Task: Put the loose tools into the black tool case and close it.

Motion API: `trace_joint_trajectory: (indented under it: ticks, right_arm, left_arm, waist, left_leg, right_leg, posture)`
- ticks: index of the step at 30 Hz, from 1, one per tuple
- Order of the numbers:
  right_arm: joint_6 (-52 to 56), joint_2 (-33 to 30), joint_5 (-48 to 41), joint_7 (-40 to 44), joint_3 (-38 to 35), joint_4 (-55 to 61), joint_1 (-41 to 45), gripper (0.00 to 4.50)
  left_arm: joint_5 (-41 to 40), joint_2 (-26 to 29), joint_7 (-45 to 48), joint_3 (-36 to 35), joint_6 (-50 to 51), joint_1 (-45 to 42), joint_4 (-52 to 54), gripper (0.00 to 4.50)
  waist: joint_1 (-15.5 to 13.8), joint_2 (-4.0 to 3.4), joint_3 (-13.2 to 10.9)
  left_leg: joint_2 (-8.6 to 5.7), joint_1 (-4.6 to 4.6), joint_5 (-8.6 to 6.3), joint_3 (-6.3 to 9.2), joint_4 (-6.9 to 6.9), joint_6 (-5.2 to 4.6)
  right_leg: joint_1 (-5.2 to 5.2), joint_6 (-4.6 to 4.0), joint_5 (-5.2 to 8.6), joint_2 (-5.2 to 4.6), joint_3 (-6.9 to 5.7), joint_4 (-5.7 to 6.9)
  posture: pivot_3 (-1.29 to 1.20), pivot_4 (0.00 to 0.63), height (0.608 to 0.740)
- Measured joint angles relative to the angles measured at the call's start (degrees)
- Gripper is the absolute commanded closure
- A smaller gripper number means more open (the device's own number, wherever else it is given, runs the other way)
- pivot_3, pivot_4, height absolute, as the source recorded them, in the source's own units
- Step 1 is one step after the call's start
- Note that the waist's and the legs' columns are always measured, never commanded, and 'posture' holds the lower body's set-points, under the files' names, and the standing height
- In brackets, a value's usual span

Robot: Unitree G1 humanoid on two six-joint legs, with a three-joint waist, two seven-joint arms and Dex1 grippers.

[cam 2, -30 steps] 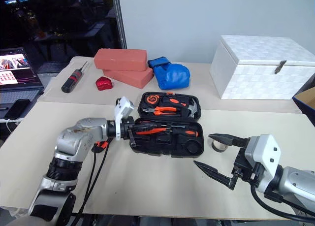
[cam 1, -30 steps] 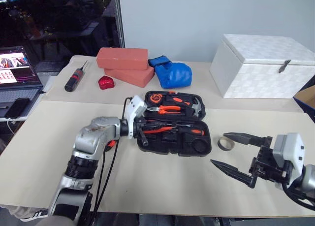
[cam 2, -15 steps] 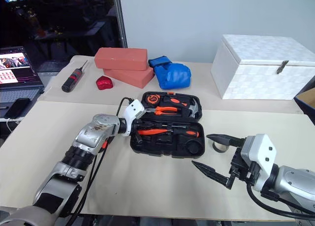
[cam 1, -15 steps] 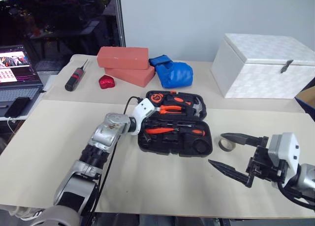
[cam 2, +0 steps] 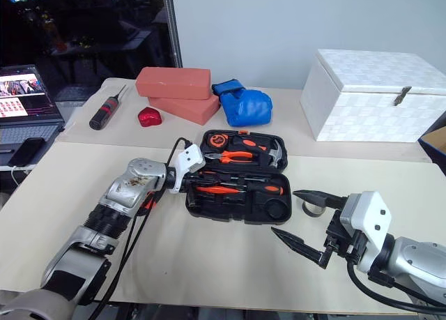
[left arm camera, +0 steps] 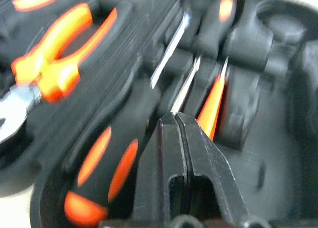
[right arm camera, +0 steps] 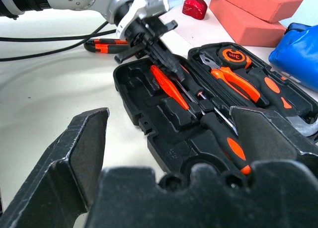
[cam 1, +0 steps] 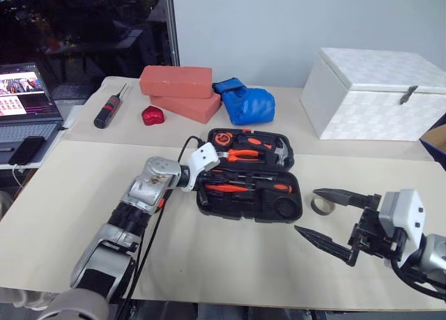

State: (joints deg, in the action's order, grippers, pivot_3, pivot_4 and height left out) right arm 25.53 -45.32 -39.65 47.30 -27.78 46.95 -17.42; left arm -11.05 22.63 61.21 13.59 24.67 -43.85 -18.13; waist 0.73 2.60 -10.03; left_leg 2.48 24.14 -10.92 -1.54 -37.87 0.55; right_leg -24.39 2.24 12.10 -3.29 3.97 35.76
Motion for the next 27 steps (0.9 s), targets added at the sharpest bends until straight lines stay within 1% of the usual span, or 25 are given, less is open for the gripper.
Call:
trace_joint_trajectory:
  ticks: [2,4,8,10,14,17,22,27]
  right_arm:
    - [0.0,0.0,0.0,-0.01,-0.04,0.01,-0.07,0.0]
    - [0.0,0.0,-0.01,-0.01,-0.06,0.02,-0.11,0.0]
    - [0.0,0.0,-0.02,-0.01,-0.07,0.02,-0.12,0.0]
    - [0.0,0.0,-0.02,0.0,-0.07,0.02,-0.05,0.0]
    - [0.0,-0.01,-0.02,0.01,-0.06,0.01,0.22,0.0]
    - [0.0,-0.01,-0.05,0.01,-0.07,0.01,0.28,0.0]
    - [0.01,-0.01,-0.07,0.0,-0.25,0.17,-0.17,0.0]
    - [0.01,-0.01,-0.07,-0.02,-0.3,0.35,-0.32,0.0]
  left_arm:
    - [-2.65,0.93,1.72,-1.26,3.69,0.56,3.87,4.46]
    - [-3.6,1.91,2.49,-1.29,6.07,2.14,6.13,4.46]
    - [-4.84,2.32,2.44,-1.18,10.82,5.35,7.68,4.46]
    - [-4.69,2.25,1.63,-1.06,10.96,5.55,7.64,4.46]
    - [-2.85,0.23,-1.76,-1.14,10.39,5.5,5.06,4.46]
    - [-2.91,-1.78,-3.99,-2.51,10.83,5.01,3.98,4.46]
    - [-4.46,-4.09,-7.42,-5.13,15.11,4.28,3.3,4.46]
    - [-3.97,-3.9,-8.07,-3.29,15.21,3.85,2.97,4.46]
  waist:
    - [0.2,-0.02,0.01]
    - [0.34,-0.03,0.02]
    - [0.11,-0.02,0.01]
    - [-0.03,-0.01,0.01]
    - [-0.14,-0.01,0.01]
    - [-0.45,-0.04,0.02]
    - [-0.55,-0.04,0.02]
    - [-0.23,-0.05,0.03]
  left_leg:
    - [0.01,-0.02,-0.01,0.0,0.0,0.0]
    - [0.02,-0.05,-0.01,0.0,0.01,-0.01]
    - [0.0,-0.05,0.0,0.02,0.01,-0.01]
    - [-0.01,-0.04,0.0,0.02,0.0,-0.01]
    - [-0.04,-0.05,0.0,0.02,0.0,-0.01]
    - [-0.05,-0.07,0.01,0.03,0.0,-0.01]
    - [-0.06,-0.08,0.01,0.03,0.0,-0.01]
    - [-0.05,-0.1,0.0,0.03,0.0,-0.01]
  right_leg:
    - [0.01,0.03,0.02,0.01,0.01,0.0]
    - [0.01,0.03,0.02,0.02,0.01,0.01]
    - [0.02,0.02,0.02,0.02,0.0,0.04]
    - [0.04,0.02,0.01,0.0,0.0,0.04]
    - [0.08,0.03,0.01,-0.02,0.01,0.01]
    - [0.11,0.03,0.02,-0.03,0.0,0.02]
    - [0.12,0.04,0.02,-0.03,0.01,0.02]
    - [0.12,0.04,0.02,-0.01,0.01,0.02]
  posture:
    - [0.0,0.15,0.74]
    - [0.0,0.15,0.74]
    - [0.0,0.15,0.74]
    - [0.0,0.15,0.74]
    - [0.0,0.15,0.74]
    - [0.0,0.15,0.74]
    - [0.0,0.15,0.74]
    - [0.0,0.15,0.74]
